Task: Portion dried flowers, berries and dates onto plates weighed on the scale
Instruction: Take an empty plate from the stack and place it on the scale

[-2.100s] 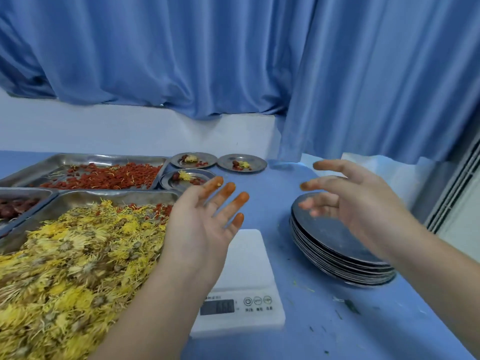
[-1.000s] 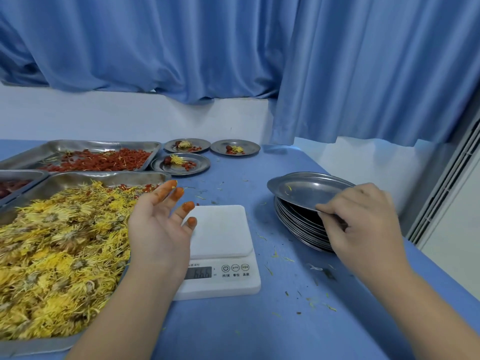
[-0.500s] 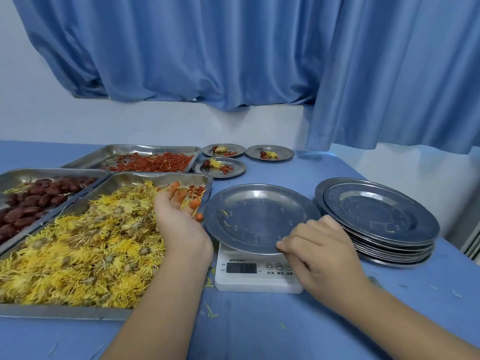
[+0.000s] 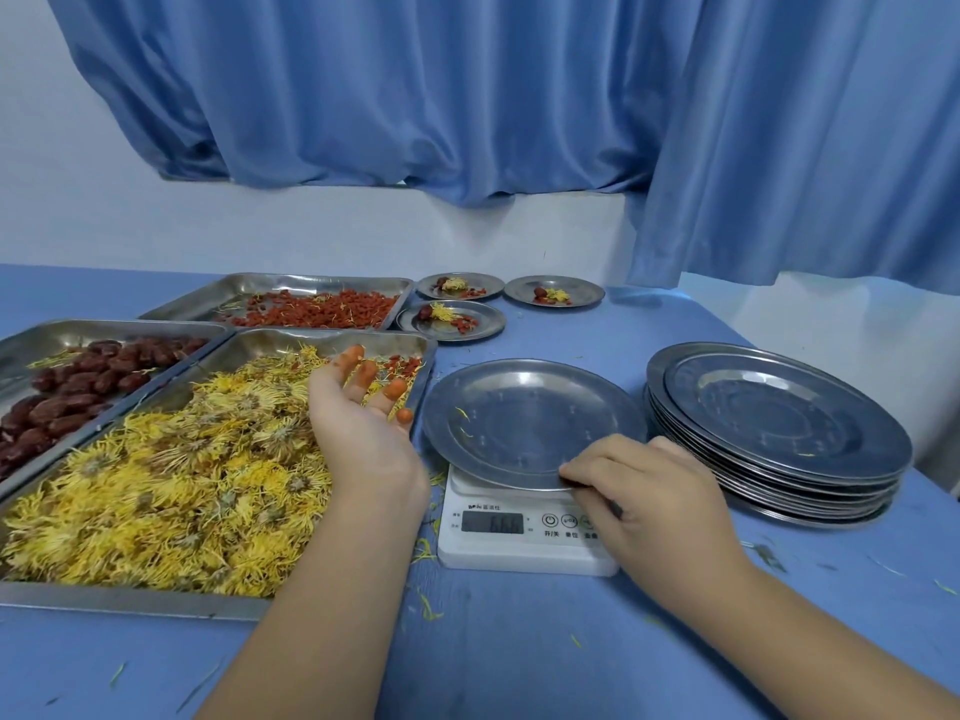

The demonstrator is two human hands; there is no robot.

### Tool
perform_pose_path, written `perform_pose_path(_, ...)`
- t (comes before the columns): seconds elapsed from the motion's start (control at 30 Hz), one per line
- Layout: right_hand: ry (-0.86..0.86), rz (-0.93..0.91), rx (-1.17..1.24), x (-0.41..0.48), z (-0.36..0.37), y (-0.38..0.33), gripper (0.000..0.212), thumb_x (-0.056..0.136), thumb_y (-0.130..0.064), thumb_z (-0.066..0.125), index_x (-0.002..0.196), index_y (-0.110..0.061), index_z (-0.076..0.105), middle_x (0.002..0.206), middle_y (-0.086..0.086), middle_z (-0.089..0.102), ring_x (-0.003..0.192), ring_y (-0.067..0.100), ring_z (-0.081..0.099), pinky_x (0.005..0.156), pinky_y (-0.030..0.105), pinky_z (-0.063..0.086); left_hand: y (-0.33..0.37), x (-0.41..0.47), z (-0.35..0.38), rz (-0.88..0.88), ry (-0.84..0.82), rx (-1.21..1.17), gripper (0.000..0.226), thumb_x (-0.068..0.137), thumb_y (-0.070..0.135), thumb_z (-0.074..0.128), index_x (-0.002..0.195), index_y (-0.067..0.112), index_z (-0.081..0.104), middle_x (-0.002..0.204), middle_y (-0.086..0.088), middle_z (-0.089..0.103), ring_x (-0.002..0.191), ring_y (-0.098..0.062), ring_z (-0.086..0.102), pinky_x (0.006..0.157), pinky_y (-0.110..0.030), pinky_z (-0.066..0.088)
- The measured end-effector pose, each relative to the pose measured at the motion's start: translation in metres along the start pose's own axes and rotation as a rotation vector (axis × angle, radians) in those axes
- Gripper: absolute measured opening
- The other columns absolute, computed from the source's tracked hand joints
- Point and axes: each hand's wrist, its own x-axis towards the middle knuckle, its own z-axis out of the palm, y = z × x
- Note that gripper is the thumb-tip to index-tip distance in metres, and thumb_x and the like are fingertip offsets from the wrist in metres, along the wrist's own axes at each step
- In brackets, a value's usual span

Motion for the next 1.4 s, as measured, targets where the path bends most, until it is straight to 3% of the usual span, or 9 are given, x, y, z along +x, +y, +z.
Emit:
perform_pose_path(0.17, -0.095, 0.155, 0.189, -0.003, -0.016, -0.001, 0.013, 0.076, -0.018, 0.076, 0.089, -0.020, 0.073, 0.082, -0.012, 0.066, 0.066, 0.009, 0.060, 0.061, 0.027, 0.051, -0.003, 0.000, -0.001, -0.024, -0.025, -0.001, 0.021, 0.092, 0.033, 0.044, 0.097, 0.023, 0.061, 0.102, 0.002, 0.058, 0.075, -0.016, 0.055, 0.059, -0.028, 0.039)
perform_pose_path(0.23, -0.121, 0.134, 0.249, -0.001, -0.027, 0.003, 0.009, 0.080, -0.026, 0.069, 0.088, -0.022, 0.072, 0.076, -0.016, 0.064, 0.063, 0.001, 0.054, 0.061, 0.018, 0.046, -0.004, 0.000, -0.001, -0.027, -0.036, -0.004, 0.020, 0.091, 0.033, 0.046, 0.098, 0.021, 0.061, 0.099, 0.002, 0.058, 0.071, -0.016, 0.055, 0.051, -0.024, 0.042)
perform_pose_path(0.3, -0.193, 0.128, 0.265, 0.001, -0.037, 0.010, 0.007, 0.083, -0.031, 0.067, 0.083, -0.026, 0.071, 0.065, -0.017, 0.061, 0.060, 0.004, 0.054, 0.058, 0.015, 0.042, -0.005, 0.000, 0.000, -0.028, -0.047, 0.002, 0.021, 0.091, 0.032, 0.047, 0.099, 0.021, 0.061, 0.098, 0.002, 0.058, 0.071, -0.016, 0.055, 0.051, -0.023, 0.042)
perform_pose_path(0.47, -0.546, 0.189, 0.210, -0.001, -0.041, 0.017, 0.027, 0.079, -0.057, 0.054, 0.090, -0.037, 0.068, 0.055, -0.014, 0.053, 0.061, 0.006, 0.052, 0.056, 0.024, 0.043, -0.006, -0.001, 0.000, -0.010, -0.072, 0.049, 0.020, 0.092, 0.031, 0.045, 0.100, 0.021, 0.061, 0.094, 0.003, 0.058, 0.070, -0.015, 0.053, 0.056, -0.025, 0.038)
perform_pose_path(0.57, -0.643, 0.188, 0.156, -0.004, -0.035, 0.015, 0.038, 0.078, -0.066, 0.051, 0.101, -0.039, 0.064, 0.056, -0.018, 0.052, 0.058, -0.001, 0.048, 0.059, 0.025, 0.042, -0.007, -0.001, 0.000, 0.010, -0.081, 0.070, 0.019, 0.092, 0.030, 0.045, 0.097, 0.022, 0.062, 0.093, 0.004, 0.058, 0.069, -0.013, 0.053, 0.053, -0.023, 0.037)
perform_pose_path(0.77, -0.658, 0.248, 0.124, -0.004, -0.035, 0.011, 0.038, 0.078, -0.066, 0.050, 0.098, -0.038, 0.066, 0.055, -0.019, 0.053, 0.056, -0.004, 0.048, 0.059, 0.023, 0.039, -0.011, -0.001, 0.000, 0.034, -0.097, 0.089, 0.018, 0.091, 0.030, 0.047, 0.095, 0.023, 0.063, 0.092, 0.006, 0.060, 0.069, -0.012, 0.054, 0.057, -0.025, 0.038)
perform_pose_path(0.93, -0.697, 0.369, 0.196, -0.005, -0.033, 0.006, 0.031, 0.079, -0.062, 0.055, 0.089, -0.034, 0.064, 0.066, -0.032, 0.055, 0.059, -0.005, 0.051, 0.049, 0.020, 0.030, -0.013, 0.001, -0.001, 0.056, -0.112, 0.102, 0.018, 0.089, 0.030, 0.048, 0.095, 0.024, 0.064, 0.090, 0.007, 0.062, 0.068, -0.011, 0.055, 0.056, -0.025, 0.040)
perform_pose_path(1.17, -0.681, 0.267, 0.115, -0.005, -0.031, 0.002, 0.043, 0.074, -0.070, 0.039, 0.083, -0.032, 0.057, 0.072, -0.041, 0.050, 0.064, -0.005, 0.049, 0.049, 0.022, 0.028, -0.016, -0.001, -0.001, 0.104, -0.156, 0.150, 0.025, 0.075, 0.034, 0.051, 0.093, 0.025, 0.066, 0.087, 0.008, 0.062, 0.063, -0.009, 0.055, 0.058, -0.026, 0.040)
perform_pose_path(1.4, -0.447, 0.383, 0.325, -0.005, -0.023, 0.004, 0.027, 0.079, -0.056, 0.051, 0.070, -0.032, 0.059, 0.052, -0.012, 0.054, 0.052, 0.009, 0.049, 0.050, 0.030, 0.039, -0.017, -0.003, 0.002, 0.148, -0.286, 0.215, 0.029, 0.070, 0.034, 0.050, 0.092, 0.022, 0.064, 0.067, 0.009, 0.064, 0.053, -0.006, 0.053, 0.051, -0.022, 0.038)
